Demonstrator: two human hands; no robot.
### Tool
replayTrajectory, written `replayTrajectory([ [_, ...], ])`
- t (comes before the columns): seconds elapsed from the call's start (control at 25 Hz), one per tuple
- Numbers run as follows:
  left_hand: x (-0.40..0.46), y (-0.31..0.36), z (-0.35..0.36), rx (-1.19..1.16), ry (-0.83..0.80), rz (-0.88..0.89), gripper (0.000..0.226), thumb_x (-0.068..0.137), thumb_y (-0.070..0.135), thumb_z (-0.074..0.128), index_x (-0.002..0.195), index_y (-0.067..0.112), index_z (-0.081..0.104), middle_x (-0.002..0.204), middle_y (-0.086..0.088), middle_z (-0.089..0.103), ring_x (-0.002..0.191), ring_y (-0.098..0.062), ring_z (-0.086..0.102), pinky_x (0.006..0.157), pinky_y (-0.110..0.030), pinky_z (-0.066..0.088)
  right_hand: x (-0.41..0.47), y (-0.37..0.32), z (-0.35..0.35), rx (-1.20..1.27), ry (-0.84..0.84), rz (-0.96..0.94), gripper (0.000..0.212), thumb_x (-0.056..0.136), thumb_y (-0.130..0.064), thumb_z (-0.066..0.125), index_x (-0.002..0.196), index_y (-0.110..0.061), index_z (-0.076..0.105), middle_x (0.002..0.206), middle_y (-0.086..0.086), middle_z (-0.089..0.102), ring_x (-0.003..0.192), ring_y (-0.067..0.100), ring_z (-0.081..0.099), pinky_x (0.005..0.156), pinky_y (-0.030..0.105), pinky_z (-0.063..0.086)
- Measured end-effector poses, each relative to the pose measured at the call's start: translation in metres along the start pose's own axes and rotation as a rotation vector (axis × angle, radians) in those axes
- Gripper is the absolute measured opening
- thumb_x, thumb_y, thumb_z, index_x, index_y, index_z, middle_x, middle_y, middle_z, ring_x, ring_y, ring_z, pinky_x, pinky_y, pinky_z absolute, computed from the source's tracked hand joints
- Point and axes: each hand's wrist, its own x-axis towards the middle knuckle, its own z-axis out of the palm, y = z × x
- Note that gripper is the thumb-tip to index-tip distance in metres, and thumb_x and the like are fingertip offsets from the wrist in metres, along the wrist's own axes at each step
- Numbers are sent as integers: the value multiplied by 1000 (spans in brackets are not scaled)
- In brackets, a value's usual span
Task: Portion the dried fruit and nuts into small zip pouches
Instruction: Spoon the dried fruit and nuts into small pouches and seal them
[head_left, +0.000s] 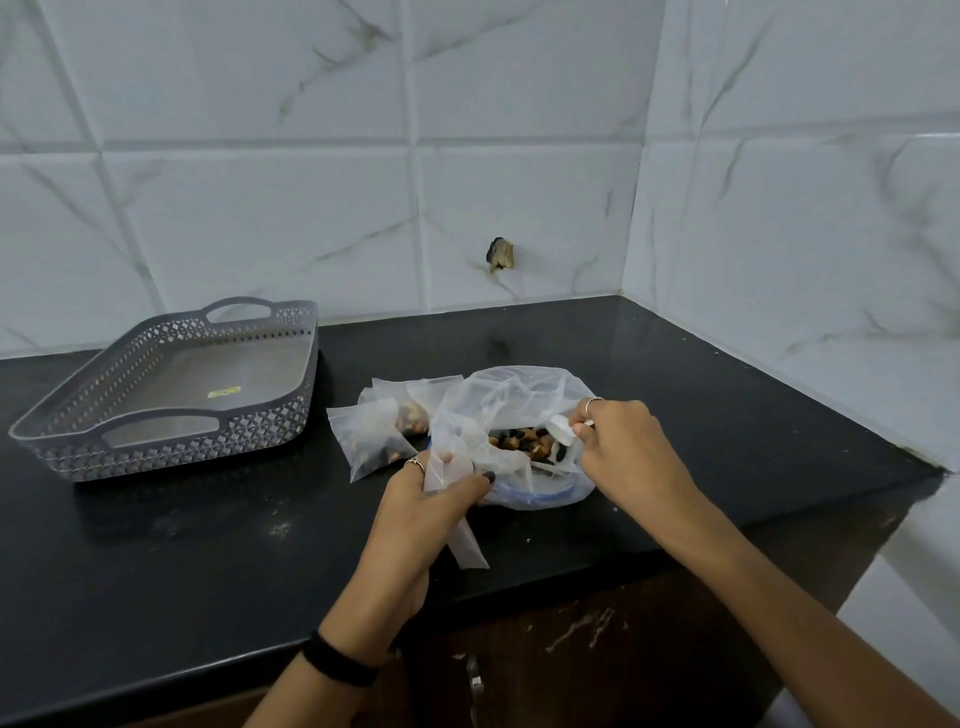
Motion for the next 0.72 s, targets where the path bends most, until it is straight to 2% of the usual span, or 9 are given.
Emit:
replayTrajectory([
  [0.08,0,1,1,-9,1,0,25,85,10,68,86,31,54,91,10,62,90,-9,60,88,-32,49,-1,-2,0,19,-43,-34,17,93,-9,52,101,-13,67,87,4,59,76,16,61,66,26,52],
  [0.24,2,3,1,-42,8,-42,22,85,9,67,86,28,55,90,9,62,89,-9,59,91,-35,48,3,-2,-4,144,-70,-32,19,92,-8,50,94,-13,69,81,4,63,70,18,65,67,34,57],
  [0.4,1,3,3,-107,4,-39,16,87,5,64,91,20,61,93,3,68,90,-11,64,82,-29,50,5,-5,2,185,-107,11,19,92,-7,49,88,-13,67,75,5,65,62,14,64,58,27,55],
  [0.48,2,5,7,-172,-3,-22,17,88,3,61,91,20,63,91,2,70,88,-11,66,80,-29,52,5,-3,2,326,-144,106,17,92,-7,50,86,-11,66,67,8,68,51,11,60,50,19,48],
  [0.64,11,10,19,-291,-42,4,20,88,4,60,104,16,64,99,-3,74,96,-18,70,89,-37,54,3,7,-1,717,-179,323,19,92,0,49,84,-4,65,61,14,65,51,17,56,50,23,46],
  [0.72,16,11,26,-320,-48,15,24,88,5,61,112,10,64,105,-6,74,100,-21,70,91,-39,54,0,9,0,825,-189,388,20,92,2,48,85,-3,66,61,15,63,53,19,55,50,24,45],
])
